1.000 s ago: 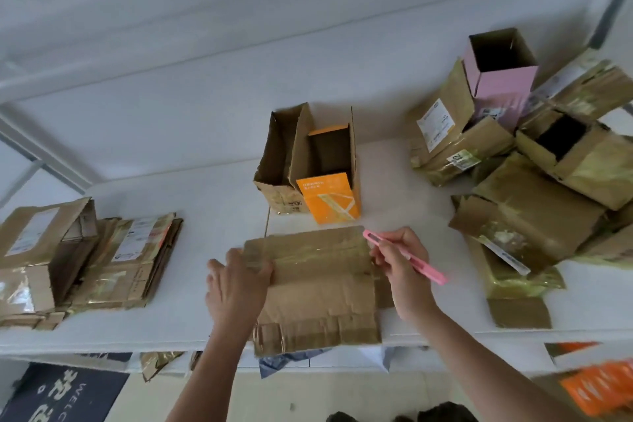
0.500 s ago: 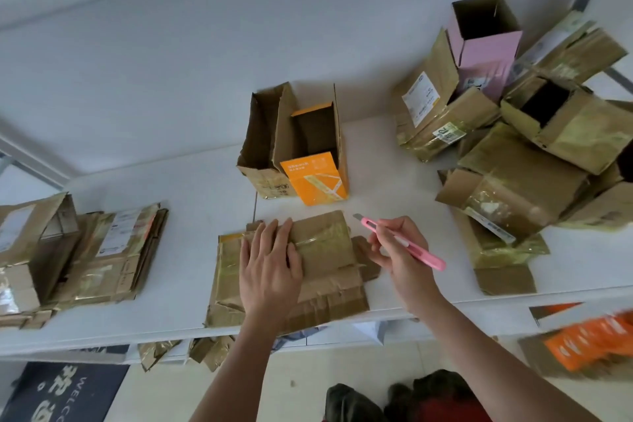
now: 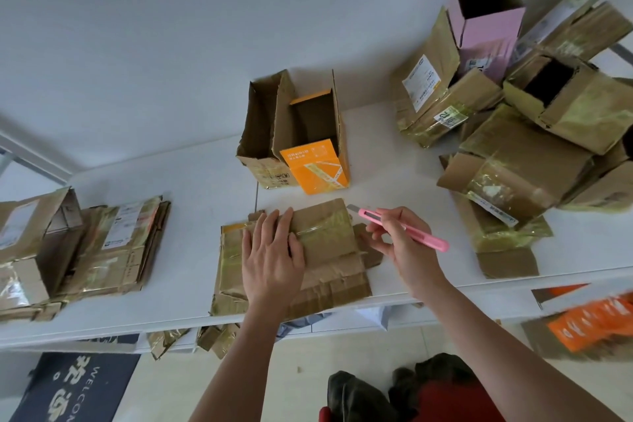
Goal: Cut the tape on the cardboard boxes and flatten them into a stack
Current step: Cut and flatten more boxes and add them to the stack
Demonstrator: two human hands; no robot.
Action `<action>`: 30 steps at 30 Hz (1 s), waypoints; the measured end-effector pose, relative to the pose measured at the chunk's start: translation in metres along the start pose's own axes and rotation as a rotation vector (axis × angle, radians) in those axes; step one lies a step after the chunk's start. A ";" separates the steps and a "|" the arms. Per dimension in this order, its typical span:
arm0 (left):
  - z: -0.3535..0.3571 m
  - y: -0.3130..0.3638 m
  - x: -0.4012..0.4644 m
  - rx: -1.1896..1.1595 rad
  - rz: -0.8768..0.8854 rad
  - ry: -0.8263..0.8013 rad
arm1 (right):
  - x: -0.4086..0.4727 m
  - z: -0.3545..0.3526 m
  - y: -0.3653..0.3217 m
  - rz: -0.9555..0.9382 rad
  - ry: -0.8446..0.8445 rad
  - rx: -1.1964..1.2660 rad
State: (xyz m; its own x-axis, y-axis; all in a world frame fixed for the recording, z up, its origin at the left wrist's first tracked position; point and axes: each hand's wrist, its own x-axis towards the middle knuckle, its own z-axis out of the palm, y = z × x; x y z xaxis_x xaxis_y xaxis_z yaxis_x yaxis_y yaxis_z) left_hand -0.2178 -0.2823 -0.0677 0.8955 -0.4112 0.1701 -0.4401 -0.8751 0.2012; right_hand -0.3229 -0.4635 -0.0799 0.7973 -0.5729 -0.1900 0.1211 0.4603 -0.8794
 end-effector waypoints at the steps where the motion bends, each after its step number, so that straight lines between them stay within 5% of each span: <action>1: 0.000 0.000 0.000 -0.001 0.001 0.000 | 0.000 0.000 -0.001 -0.006 -0.001 -0.019; 7: 0.001 0.000 0.000 0.000 0.005 0.009 | 0.000 -0.004 -0.007 0.035 -0.029 -0.040; 16: 0.003 -0.001 0.000 0.024 0.016 0.013 | 0.001 -0.008 -0.004 -0.174 0.008 -0.212; 30: 0.004 -0.001 0.001 0.022 0.008 0.032 | 0.001 -0.005 -0.003 -0.115 -0.064 -0.234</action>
State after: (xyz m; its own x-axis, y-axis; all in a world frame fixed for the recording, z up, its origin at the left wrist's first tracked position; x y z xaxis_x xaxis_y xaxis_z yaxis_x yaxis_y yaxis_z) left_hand -0.2167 -0.2829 -0.0718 0.8894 -0.4098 0.2027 -0.4450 -0.8775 0.1787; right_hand -0.3254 -0.4686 -0.0792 0.8227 -0.5650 -0.0620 0.0789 0.2214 -0.9720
